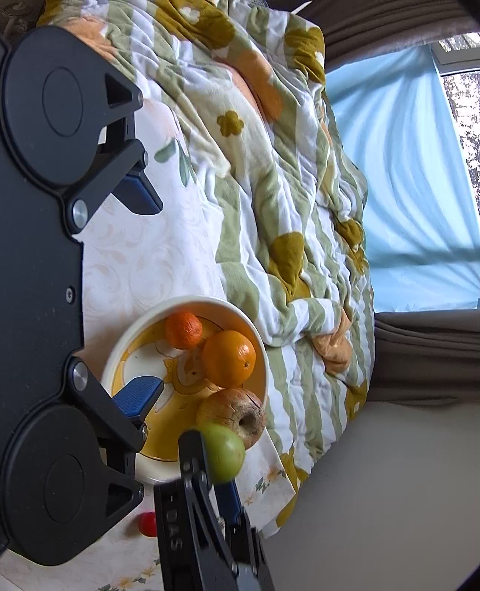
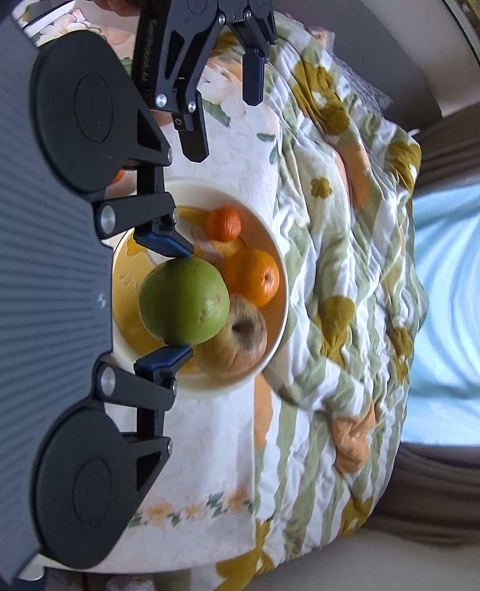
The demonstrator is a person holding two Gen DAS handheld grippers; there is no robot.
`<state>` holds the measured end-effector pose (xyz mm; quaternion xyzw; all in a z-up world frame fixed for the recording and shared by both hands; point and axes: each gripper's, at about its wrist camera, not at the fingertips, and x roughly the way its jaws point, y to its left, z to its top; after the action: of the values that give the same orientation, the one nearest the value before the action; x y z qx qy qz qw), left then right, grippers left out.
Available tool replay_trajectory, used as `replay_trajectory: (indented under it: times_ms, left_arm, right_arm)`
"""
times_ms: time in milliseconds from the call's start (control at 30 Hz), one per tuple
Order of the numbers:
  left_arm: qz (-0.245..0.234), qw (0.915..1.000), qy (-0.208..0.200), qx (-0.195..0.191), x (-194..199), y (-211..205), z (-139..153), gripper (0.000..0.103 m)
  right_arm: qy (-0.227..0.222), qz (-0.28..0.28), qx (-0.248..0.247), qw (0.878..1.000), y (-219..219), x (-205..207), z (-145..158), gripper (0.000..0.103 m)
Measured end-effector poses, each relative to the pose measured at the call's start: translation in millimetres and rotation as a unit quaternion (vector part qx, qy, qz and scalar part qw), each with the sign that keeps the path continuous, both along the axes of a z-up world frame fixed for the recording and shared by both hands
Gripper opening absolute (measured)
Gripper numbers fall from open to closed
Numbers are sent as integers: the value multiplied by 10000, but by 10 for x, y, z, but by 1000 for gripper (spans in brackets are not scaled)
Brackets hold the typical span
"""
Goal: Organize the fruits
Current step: 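Open both tools and withdraw them from the bowl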
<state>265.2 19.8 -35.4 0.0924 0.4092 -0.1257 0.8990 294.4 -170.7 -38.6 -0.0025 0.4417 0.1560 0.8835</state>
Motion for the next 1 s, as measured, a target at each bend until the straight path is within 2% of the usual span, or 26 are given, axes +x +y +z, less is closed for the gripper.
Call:
replay_trajectory:
  times_ms: [333, 600, 700, 733, 767, 1000]
  left_arm:
    - [471, 9988, 76, -67, -206, 233, -22, 97]
    - [682, 9976, 110, -67, -343, 283, -54, 97]
    - [713, 9974, 99, -51, -408, 273, -38, 97]
    - [728, 9973, 95, -63, -429, 267, -25, 97]
    - [749, 9971, 78, -91, -454, 264, -6, 97]
    - [851, 9962, -115, -137, -608, 208, 142, 97]
  right_arm:
    - [182, 640, -56, 9978, 446, 242, -344, 68]
    - [275, 713, -5, 9971, 535, 273, -463, 69]
    - [113, 719, 123, 9973, 506, 229, -404, 86]
    - [51, 720, 105, 9973, 507, 213, -375, 99]
    - [-35, 688, 54, 9976, 505, 190, -345, 103]
    - [-255, 621, 9, 9977, 396, 41, -157, 103]
